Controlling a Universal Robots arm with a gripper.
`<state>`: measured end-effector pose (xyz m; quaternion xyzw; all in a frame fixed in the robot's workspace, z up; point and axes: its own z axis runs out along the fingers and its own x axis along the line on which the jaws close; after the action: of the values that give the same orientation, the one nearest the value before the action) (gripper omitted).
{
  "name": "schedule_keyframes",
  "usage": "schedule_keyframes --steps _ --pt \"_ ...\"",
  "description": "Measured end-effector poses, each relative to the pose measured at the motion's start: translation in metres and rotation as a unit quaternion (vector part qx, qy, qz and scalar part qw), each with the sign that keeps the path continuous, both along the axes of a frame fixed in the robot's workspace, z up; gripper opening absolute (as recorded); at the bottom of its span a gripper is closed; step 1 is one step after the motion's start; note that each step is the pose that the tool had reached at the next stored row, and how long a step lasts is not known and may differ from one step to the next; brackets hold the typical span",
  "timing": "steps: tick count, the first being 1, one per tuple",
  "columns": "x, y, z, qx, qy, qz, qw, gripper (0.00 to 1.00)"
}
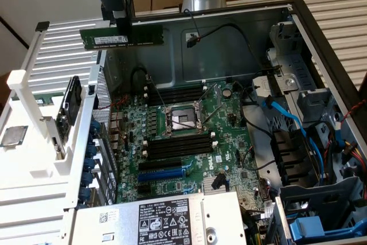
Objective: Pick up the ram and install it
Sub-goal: 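Pick up the ram and move it above insertion slot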
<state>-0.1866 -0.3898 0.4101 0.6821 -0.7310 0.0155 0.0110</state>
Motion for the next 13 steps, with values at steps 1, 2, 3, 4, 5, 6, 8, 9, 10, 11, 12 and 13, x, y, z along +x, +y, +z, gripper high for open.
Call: schedule_keyframes --steps 1,2,3,4,5,6,8,9,10,11,12,13 --pt "0.004 0.0007 0.0 0.0 0.0001 0.0 1.0 0.12" --pt "0.008 0.0013 0.0 0.0 0.0 0.0 1.0 0.12" --pt "0.013 0.0019 0.0 -0.0001 0.0 0.0 1.0 0.12" --pt "0.017 0.0025 -0.0001 -0.0001 0.0 0.0 1.0 0.12" --pt "0.022 0.0029 -0.0001 -0.0001 0.0 0.0 1.0 0.12" --pt "0.027 0.0031 -0.0002 -0.0001 0.0001 0.0 1.0 0.12" --pt "0.036 0.0035 -0.0012 -0.0001 0.0 0.0 1.0 0.12" --pt "0.045 0.004 -0.0039 -0.0001 0.0 0.0 1.0 0.12" --pt "0.049 0.0043 -0.0057 -0.0002 0.0 0.0 1.0 0.12" --pt "0.054 0.0046 -0.0075 -0.0002 0.0 0.0 1.0 0.12" --pt "0.058 0.0048 -0.0092 -0.0003 0.0001 0.0 1.0 0.12" --pt "0.062 0.005 -0.011 -0.0002 0.0 0.0 1.0 0.12"
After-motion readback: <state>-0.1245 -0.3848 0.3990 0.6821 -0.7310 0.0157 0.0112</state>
